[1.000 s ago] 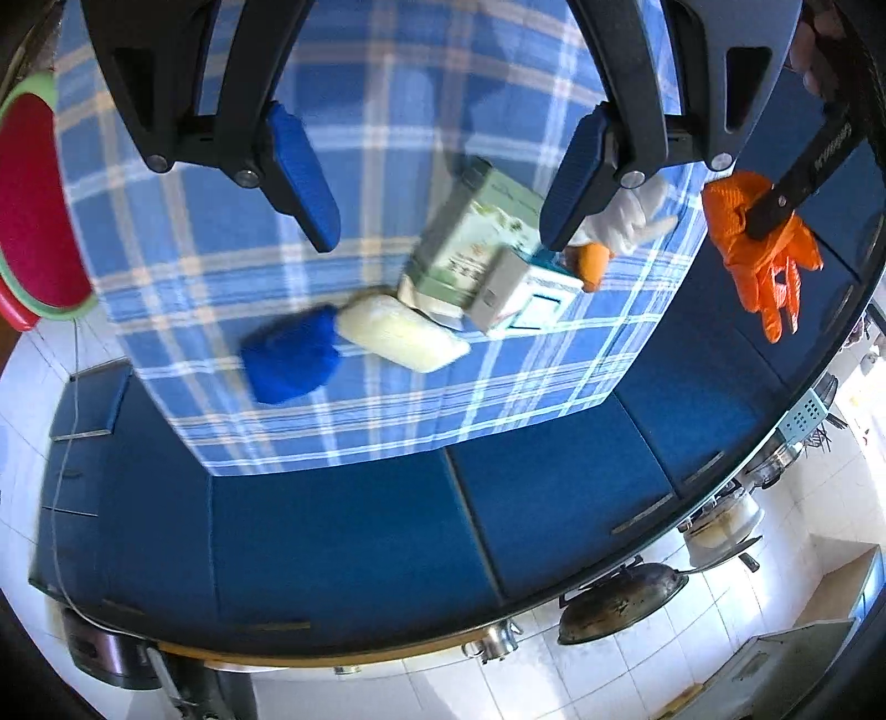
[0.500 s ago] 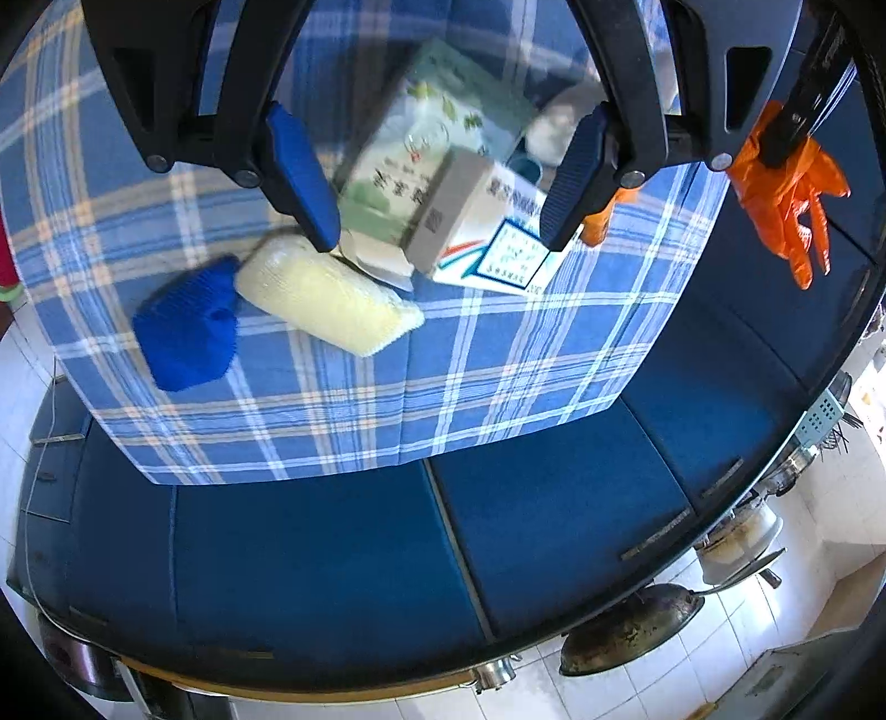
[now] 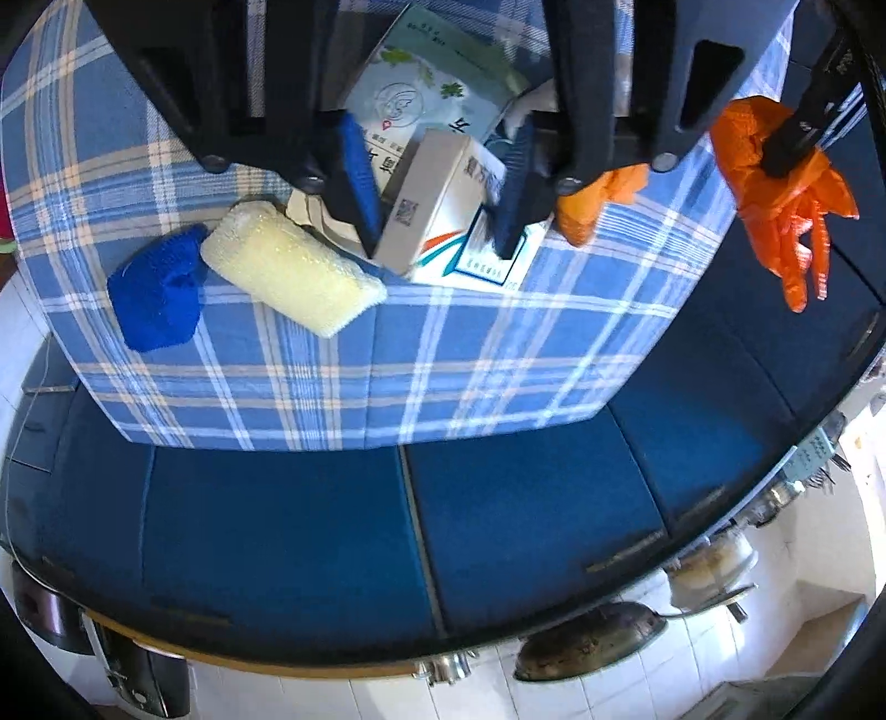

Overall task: Collect trash
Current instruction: 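Lift the orange glove with the left gripper while the right gripper grasps the small white QR-code box, then carry the glove and white box over the red bin and open both grippers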

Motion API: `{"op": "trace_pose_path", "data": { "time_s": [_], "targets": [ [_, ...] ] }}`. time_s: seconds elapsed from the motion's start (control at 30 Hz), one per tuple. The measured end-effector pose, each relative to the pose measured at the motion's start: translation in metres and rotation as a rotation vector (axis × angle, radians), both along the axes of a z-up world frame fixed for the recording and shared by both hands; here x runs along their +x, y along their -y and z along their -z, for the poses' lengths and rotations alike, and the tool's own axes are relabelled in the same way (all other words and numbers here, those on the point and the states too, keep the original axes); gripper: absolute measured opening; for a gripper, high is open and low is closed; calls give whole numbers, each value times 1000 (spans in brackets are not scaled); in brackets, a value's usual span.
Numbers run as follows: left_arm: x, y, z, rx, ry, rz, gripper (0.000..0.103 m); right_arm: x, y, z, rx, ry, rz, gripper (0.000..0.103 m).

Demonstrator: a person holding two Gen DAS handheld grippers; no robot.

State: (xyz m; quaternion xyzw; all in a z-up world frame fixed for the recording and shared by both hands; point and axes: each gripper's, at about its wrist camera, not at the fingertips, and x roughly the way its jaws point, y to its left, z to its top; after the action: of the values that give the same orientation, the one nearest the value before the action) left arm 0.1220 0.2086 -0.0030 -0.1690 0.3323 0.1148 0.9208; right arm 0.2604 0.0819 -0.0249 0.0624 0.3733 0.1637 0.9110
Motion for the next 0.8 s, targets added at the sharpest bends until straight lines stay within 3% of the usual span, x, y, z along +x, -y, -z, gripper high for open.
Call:
{"op": "trace_pose_path", "data": {
  "time_s": [0.37, 0.8],
  "targets": [
    [-9, 15, -18, 17, 39, 38, 20, -31, 14, -29, 64, 70, -18, 22],
    [-15, 54, -37, 17, 80, 133, 20, -81, 64, -63, 138, 139, 20, 21]
  ]
}}
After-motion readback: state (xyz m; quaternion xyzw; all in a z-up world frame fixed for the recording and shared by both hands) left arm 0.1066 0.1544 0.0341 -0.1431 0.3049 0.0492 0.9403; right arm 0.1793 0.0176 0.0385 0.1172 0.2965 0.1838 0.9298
